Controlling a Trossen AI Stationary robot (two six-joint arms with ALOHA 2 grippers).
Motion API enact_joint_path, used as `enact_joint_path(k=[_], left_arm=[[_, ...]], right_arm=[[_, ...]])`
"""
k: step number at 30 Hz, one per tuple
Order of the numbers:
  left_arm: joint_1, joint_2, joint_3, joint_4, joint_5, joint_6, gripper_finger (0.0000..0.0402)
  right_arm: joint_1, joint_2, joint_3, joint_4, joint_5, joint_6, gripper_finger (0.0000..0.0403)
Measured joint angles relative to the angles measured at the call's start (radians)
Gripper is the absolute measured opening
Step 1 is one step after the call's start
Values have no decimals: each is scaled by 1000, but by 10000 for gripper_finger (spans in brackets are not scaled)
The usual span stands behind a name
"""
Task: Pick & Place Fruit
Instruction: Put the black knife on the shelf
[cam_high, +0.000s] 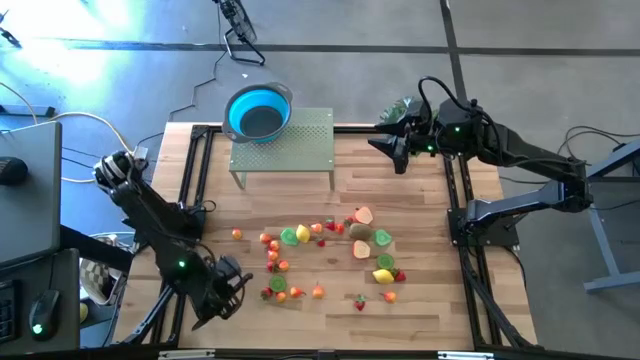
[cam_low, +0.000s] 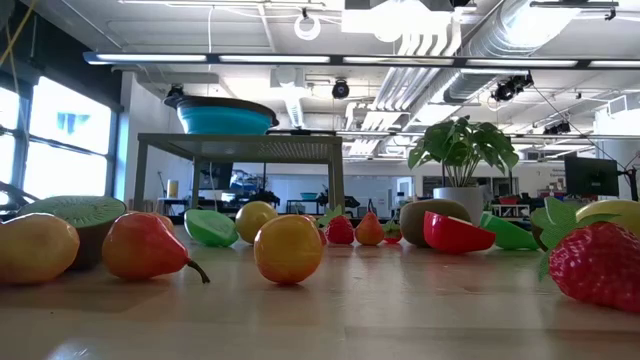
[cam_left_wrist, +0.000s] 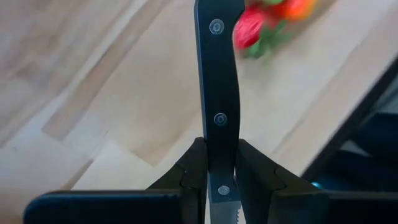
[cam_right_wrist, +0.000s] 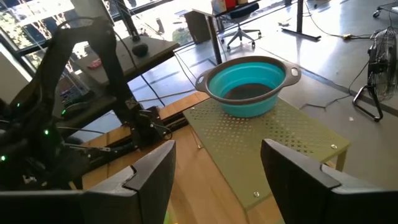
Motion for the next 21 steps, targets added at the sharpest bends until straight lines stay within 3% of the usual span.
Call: enact_joint_path(k=[6, 14, 21], left_arm=[[0, -131, 0, -4, -131, -10, 53], [0, -289, 0, -26, -387, -4, 53], [2, -365, 0, -27, -508, 64, 53]], right_arm=[[0, 0, 0, 0, 0, 0, 228], [0, 0, 0, 0, 5, 0, 228], [0, 0, 0, 0, -26, 4, 228]])
